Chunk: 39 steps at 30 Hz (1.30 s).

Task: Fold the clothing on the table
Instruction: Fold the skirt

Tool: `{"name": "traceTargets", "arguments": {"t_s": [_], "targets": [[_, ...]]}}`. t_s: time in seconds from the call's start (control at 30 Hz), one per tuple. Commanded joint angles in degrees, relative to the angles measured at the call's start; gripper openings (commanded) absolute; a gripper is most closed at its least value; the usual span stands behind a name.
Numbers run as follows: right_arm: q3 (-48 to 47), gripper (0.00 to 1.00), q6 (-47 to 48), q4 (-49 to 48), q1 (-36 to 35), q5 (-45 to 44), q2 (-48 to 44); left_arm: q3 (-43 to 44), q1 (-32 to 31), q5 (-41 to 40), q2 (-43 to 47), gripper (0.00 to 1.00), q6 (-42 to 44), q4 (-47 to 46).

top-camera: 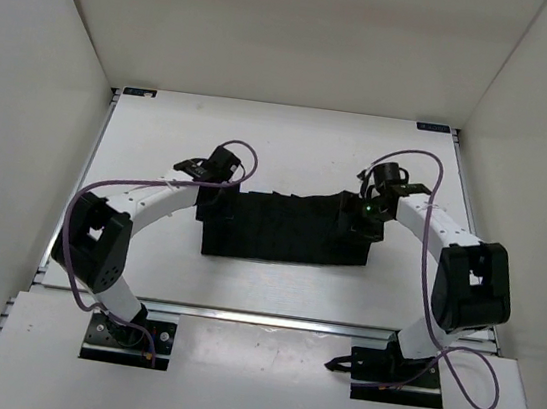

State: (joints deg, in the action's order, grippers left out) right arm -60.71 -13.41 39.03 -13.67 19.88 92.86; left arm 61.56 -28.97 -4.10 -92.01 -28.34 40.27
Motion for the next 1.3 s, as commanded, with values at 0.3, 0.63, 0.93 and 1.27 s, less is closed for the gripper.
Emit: {"name": "traceTargets", "arguments": {"t_s": [0.3,0.63,0.93,1.27], "targets": [[-2.5,0.90,3.0,2.8,6.0,-11.1,-0.9,-2.6,4.4,-3.8,4.5,0.80,2.8,-1.5],[1.1,0.71,4.6,-1.0,6.4,-10.7,2.8,-7.8,6.4,-1.3,3.6,0.64,1.4,-6.7],[1.9,0.59,5.8,-2.1,5.3,-11.6,5.8,-9.9,5.9,0.3,3.0,0.60,0.7,-8.7],[0.9,0.03,5.1,-3.1,6.9,-10.4,9.7,-10.1,4.0,0.5,1.0,0.42,0.7,-9.6]]}}
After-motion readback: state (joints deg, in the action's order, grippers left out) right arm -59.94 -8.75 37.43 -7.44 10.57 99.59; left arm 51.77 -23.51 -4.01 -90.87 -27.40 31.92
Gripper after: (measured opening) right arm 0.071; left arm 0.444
